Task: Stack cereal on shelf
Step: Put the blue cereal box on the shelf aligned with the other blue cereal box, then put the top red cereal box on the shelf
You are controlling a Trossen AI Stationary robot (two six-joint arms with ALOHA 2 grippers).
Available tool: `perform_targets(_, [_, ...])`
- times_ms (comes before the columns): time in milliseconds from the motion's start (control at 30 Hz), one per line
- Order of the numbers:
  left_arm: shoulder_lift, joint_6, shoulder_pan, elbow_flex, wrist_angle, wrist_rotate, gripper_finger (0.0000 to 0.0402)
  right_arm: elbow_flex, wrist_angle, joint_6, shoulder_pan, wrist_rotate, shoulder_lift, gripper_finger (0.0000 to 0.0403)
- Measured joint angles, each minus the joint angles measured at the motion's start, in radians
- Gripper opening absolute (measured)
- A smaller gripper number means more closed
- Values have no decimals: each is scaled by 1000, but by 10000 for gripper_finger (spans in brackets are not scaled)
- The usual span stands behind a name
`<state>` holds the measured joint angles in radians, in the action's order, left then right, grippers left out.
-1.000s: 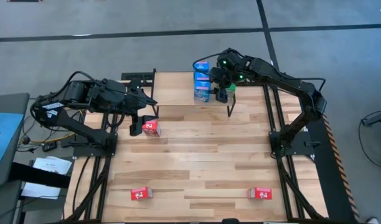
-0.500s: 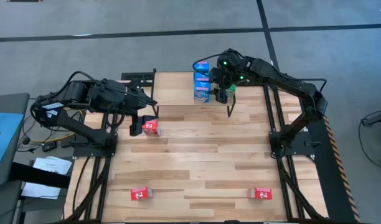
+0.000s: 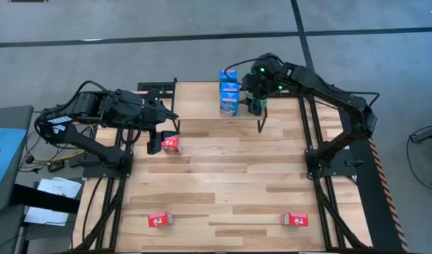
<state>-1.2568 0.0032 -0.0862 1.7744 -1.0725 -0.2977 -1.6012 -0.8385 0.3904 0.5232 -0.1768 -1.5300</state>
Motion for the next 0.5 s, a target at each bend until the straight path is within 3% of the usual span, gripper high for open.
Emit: perform_targets(500, [0, 0, 0, 0, 0, 0, 249, 0, -30, -154, -95, 24, 96, 276])
